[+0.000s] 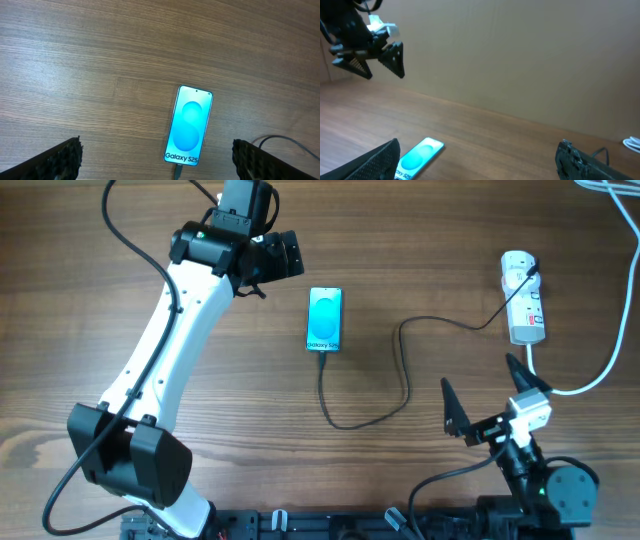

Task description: Plug charger to phone and switch on socket

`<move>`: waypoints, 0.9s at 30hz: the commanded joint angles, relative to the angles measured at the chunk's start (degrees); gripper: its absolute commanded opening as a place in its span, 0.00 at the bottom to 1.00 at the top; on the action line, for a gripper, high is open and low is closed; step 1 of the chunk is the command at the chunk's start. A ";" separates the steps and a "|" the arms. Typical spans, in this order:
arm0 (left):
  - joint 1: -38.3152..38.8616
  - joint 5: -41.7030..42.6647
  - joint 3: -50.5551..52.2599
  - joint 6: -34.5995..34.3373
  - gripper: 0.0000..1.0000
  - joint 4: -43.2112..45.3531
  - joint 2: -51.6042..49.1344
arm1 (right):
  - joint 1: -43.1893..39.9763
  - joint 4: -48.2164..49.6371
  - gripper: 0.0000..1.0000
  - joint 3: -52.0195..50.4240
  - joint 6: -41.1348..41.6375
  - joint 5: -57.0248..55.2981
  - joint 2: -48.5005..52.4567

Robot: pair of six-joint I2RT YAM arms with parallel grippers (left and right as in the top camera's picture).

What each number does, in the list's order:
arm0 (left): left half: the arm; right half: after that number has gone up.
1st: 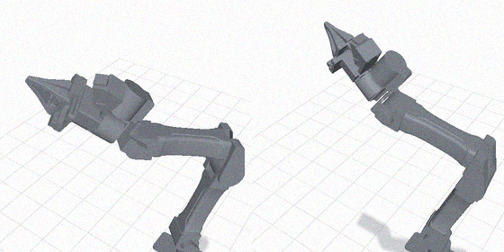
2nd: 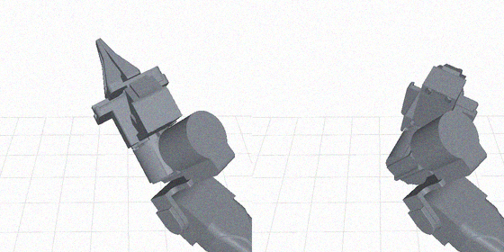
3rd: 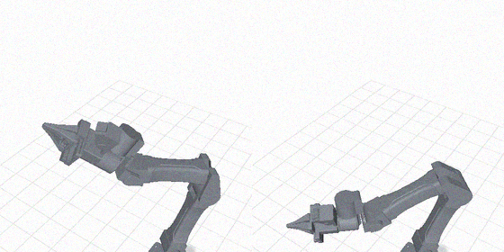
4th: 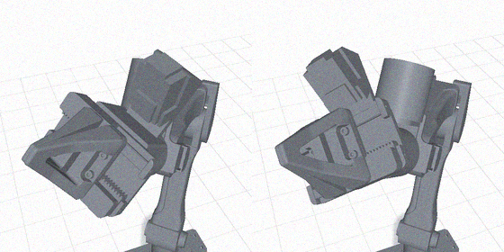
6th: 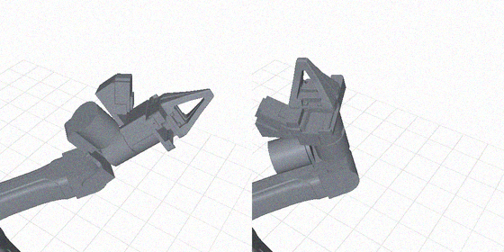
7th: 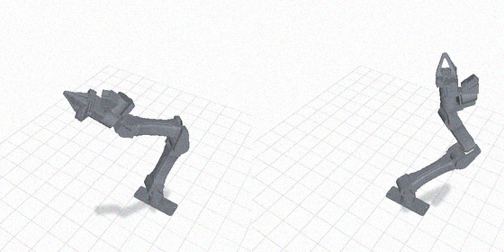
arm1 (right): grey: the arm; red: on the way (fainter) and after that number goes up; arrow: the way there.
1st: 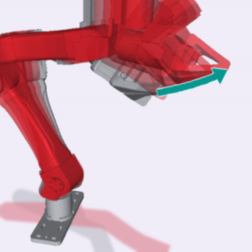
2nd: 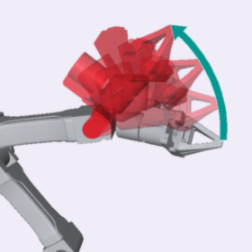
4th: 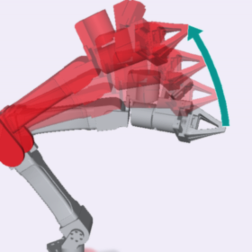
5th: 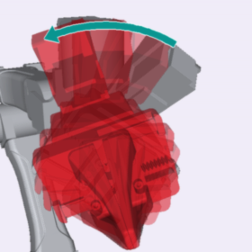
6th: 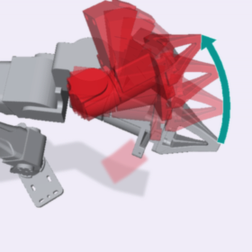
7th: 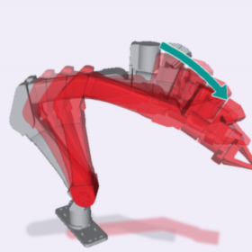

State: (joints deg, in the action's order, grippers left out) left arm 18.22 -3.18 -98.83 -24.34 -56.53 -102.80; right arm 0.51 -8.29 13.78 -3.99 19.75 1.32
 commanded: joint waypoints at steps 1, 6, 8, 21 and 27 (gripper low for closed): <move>-0.37 -0.55 0.35 -0.52 1.00 0.13 -0.17 | 0.28 2.91 1.00 -2.95 0.13 0.68 -1.14; -0.37 -0.55 0.35 -0.52 1.00 0.13 -0.17 | 0.28 9.79 1.00 -7.48 1.18 -0.85 -1.14; -0.37 -0.55 0.35 -0.52 1.00 0.13 -0.17 | 0.28 11.13 1.00 -8.94 4.87 -3.96 -1.14; -0.37 -0.55 0.35 -0.52 1.00 0.13 -0.17 | 0.26 8.83 1.00 -13.53 7.02 -9.94 -1.14; -0.37 -0.55 0.35 -0.52 1.00 0.13 -0.17 | 0.28 8.85 1.00 -13.49 7.04 -10.75 2.47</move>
State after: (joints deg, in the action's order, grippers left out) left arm 18.22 -3.18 -98.83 -24.36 -56.55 -102.80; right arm 0.58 0.36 0.36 2.33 10.20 1.37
